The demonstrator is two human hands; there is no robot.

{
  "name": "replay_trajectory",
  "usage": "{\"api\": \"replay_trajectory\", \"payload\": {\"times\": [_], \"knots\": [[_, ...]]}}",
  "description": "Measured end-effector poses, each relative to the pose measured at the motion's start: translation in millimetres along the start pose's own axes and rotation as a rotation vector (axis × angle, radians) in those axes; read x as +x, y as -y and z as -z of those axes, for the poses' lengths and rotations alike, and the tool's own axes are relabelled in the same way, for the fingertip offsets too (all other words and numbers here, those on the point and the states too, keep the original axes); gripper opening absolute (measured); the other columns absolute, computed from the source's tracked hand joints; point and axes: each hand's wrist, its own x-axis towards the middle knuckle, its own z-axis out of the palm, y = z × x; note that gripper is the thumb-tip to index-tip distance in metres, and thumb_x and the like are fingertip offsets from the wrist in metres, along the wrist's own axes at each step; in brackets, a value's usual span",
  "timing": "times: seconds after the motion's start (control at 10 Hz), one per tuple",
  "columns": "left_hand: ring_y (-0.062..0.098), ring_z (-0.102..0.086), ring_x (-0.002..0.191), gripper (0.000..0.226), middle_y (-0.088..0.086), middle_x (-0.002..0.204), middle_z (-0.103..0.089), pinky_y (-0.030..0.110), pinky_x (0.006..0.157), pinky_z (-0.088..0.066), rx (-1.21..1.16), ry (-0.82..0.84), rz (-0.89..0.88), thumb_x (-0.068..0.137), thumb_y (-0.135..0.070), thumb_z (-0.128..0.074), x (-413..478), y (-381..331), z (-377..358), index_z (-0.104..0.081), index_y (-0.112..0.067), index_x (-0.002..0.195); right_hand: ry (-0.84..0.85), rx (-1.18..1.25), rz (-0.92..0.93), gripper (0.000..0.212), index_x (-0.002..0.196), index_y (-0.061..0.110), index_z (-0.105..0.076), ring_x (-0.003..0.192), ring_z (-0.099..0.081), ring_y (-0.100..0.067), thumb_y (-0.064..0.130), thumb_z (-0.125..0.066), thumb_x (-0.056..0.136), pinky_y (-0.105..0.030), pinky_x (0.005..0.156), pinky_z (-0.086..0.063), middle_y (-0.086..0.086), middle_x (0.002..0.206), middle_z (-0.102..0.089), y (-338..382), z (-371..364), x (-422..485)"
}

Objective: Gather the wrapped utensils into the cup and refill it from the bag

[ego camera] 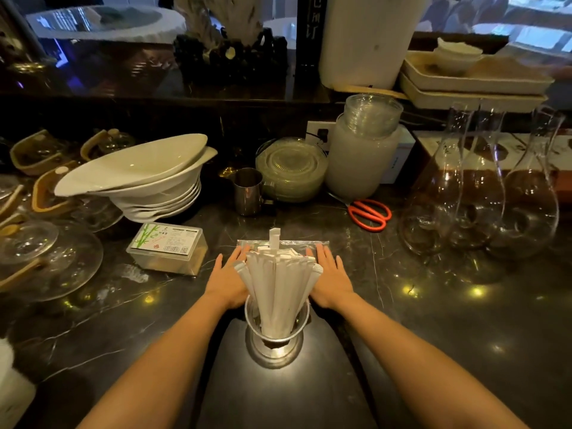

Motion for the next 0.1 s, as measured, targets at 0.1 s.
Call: {"api": "replay_trajectory", "payload": {"times": [0.1], "knots": [[0.022,0.005,0.142,0.068,0.005,0.156,0.008,0.044,0.115,-0.002,-0.099,-0.105,0.036,0.091,-0.041,-0.035,-10.3,8.9,7.0,0.004,-0.021,0.142,-0.084,0.047,-0.027,0.065,0.143,0.015,0.010,0.142,0.012,-0.028,0.036,-0.029,0.095,-0.044,0.115,0.002,-0.014,0.155,0.012,-2.6,21.1,-7.5]]}}
